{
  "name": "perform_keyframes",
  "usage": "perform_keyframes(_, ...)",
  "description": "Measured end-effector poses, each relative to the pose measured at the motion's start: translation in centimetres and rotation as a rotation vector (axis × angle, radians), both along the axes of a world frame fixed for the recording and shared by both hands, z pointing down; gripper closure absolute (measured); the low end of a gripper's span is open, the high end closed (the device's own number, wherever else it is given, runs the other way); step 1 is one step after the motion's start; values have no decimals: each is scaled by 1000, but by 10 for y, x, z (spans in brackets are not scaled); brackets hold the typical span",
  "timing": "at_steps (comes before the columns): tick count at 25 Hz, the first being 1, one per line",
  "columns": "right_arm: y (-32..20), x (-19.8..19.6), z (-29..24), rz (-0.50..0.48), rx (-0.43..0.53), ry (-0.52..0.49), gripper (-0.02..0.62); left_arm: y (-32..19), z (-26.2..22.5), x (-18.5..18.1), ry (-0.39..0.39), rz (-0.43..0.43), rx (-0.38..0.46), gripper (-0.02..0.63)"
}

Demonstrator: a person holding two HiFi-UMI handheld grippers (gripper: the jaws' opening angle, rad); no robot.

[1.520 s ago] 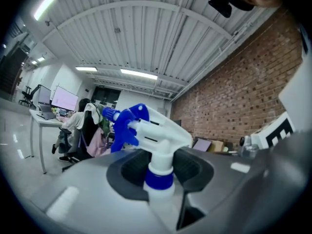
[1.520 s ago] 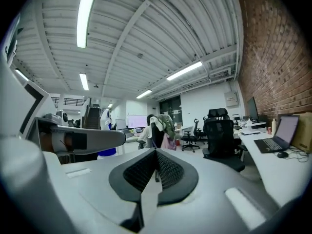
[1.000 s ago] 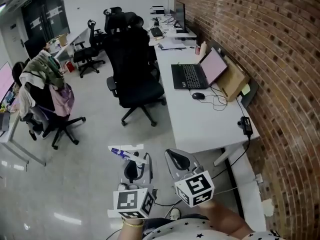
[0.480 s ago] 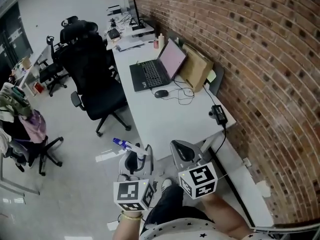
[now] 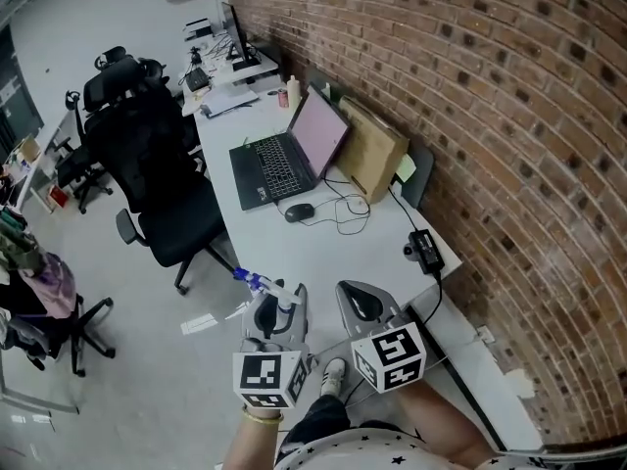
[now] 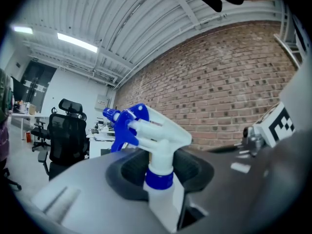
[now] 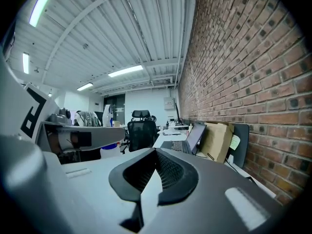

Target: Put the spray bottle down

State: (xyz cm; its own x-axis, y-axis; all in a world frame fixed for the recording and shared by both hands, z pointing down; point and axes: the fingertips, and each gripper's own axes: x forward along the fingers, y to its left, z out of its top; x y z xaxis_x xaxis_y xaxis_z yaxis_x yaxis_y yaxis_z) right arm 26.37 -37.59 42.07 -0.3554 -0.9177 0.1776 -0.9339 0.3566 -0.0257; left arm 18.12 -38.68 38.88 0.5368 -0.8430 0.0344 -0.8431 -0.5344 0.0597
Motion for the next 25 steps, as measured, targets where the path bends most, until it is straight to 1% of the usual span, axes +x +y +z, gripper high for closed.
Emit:
perform_keyframes(5,-41,2,5,-15,-10,6,597,-48,14,11,0,4,-10,474)
perform_keyframes(10,-73,7,19,-22,-43,-1,597,-79,26,20,7,0,-32,474)
perform_keyframes(17,-85,1,28,-34,-67,-18,597,-88,39,19,-5,-14,-76,474)
perform_keyframes(21,-85,2,34,-37,-72,-25,597,-88,42,20,-9,-22,-72,473)
perform_keyframes(25,-80,1,39,-40,-75,-29,597,-87,49,16,-40,-39,-88,469)
